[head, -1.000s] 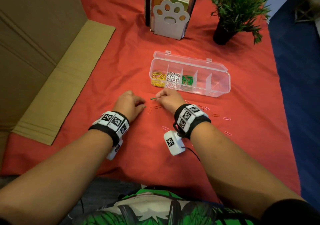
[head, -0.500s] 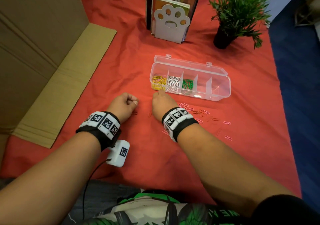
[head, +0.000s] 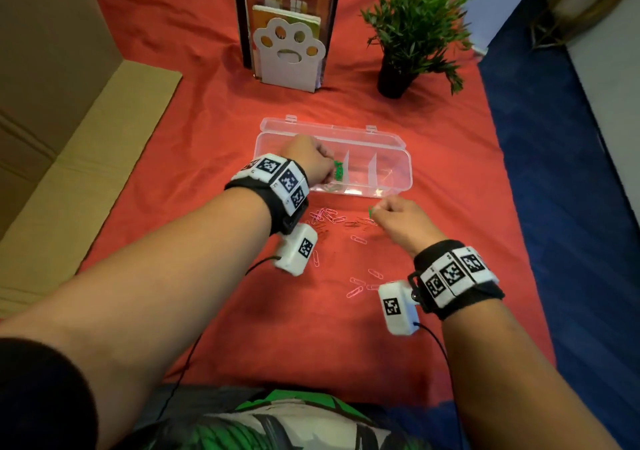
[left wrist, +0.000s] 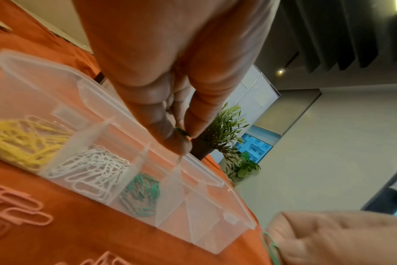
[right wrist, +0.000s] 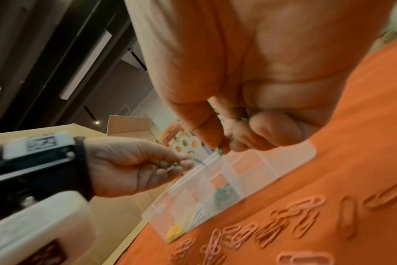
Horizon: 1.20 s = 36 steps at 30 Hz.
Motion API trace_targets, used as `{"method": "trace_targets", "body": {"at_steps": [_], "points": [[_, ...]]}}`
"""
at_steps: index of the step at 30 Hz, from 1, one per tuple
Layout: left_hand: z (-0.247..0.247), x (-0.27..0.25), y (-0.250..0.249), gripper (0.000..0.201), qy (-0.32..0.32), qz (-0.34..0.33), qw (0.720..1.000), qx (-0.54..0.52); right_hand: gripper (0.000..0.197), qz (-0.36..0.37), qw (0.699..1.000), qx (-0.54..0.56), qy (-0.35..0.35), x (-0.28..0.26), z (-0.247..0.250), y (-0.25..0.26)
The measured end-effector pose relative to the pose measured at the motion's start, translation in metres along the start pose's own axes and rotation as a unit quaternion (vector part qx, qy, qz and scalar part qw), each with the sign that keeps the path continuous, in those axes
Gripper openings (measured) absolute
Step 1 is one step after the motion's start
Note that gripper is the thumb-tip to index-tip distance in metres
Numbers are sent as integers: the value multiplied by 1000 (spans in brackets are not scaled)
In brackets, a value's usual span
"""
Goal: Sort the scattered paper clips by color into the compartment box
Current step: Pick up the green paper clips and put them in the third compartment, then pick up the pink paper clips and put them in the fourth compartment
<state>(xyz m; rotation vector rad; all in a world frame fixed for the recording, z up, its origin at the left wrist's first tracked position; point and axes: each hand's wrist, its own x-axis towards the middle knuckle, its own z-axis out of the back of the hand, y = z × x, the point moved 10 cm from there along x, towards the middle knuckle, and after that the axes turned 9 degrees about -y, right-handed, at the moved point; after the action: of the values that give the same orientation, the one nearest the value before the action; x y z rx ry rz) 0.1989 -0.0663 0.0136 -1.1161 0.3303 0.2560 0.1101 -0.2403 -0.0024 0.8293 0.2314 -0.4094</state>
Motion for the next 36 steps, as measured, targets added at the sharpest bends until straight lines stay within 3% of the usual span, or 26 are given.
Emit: {"method": "trace_targets", "body": {"at_steps": [2, 6, 11, 15, 17, 19, 23, 26, 32, 36], "points": [[-2, 6, -11, 15, -27, -15, 998, 62, 21, -6, 1000, 4, -19, 1, 12, -9], [1, 6, -24, 35, -60, -31, 992, 108, 18, 2, 999, 16, -39, 5, 26, -8], [24, -7, -22, 29, -109, -62, 990, 66, 14, 74, 995, 22, -58, 14, 27, 58], [45, -26, -3, 26, -117, -96, 986, 71, 16, 76, 997, -7, -32, 33, -3, 99], [53, -38, 22, 25, -111, -81, 988, 75, 32, 77, 994, -71, 3, 34, -17, 108], [58, -53, 46, 22, -102, -72, 988, 96, 44, 100, 989, -110, -11, 32, -13, 112], [53, -79, 87, 18, -66, -61, 976, 196, 36, 111, 991, -65, -18, 10, 0, 89], [35, -96, 107, 20, -26, -68, 972, 222, 23, 128, 984, -127, 8, -19, 1, 55], [-5, -111, 101, 31, 15, -185, 944, 275, 15, 151, 961, -225, 51, -67, -33, -16], [-16, -110, 95, 27, 16, -222, 925, 307, 19, 188, 946, -263, 36, -86, -56, -32]]}}
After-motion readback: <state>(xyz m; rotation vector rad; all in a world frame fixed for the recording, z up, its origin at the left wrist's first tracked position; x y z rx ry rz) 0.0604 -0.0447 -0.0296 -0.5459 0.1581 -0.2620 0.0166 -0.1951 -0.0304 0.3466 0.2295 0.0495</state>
